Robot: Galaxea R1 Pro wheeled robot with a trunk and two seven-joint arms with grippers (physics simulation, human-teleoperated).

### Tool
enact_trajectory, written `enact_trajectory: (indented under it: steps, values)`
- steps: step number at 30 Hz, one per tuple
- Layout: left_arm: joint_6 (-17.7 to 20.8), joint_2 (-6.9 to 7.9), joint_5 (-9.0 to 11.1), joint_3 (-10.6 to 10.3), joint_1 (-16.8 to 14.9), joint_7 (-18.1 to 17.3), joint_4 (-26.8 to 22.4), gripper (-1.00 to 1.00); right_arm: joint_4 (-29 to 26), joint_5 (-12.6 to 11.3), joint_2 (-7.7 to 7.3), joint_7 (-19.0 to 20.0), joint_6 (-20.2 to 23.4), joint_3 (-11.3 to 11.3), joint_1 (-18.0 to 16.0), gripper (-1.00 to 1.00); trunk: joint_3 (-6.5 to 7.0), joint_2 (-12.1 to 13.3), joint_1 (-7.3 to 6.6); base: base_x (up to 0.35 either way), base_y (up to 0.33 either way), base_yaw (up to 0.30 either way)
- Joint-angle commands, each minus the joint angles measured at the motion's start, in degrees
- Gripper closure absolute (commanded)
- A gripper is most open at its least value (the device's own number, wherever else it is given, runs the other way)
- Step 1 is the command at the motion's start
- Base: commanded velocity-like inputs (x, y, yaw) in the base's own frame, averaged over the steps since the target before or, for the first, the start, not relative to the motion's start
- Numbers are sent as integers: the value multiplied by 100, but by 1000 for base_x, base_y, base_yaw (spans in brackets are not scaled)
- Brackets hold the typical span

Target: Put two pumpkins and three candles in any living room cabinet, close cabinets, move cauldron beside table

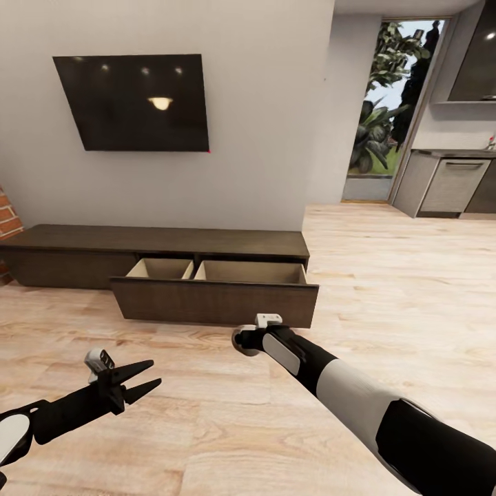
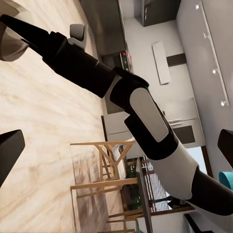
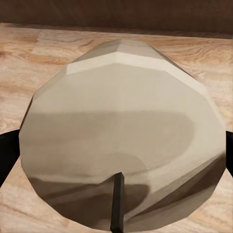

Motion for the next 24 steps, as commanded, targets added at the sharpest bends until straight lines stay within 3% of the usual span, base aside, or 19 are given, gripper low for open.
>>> enact_trajectory:
  steps: [1,15,24]
  values:
    - [13,5,-5,-5,-5,-25,3,-100,-15,-53,-4,-40,0,35,-8,100,-5,-2,-1,0,0,4]
    - [13,8,-5,4,-2,-32,11,-100,-27,-51,-2,-51,-3,39,-8,100,-5,-2,-1,15,144,6]
    - [13,8,-5,-3,-2,-29,7,-100,-25,-51,-5,-52,-3,43,-8,100,-5,-2,-1,28,134,215]
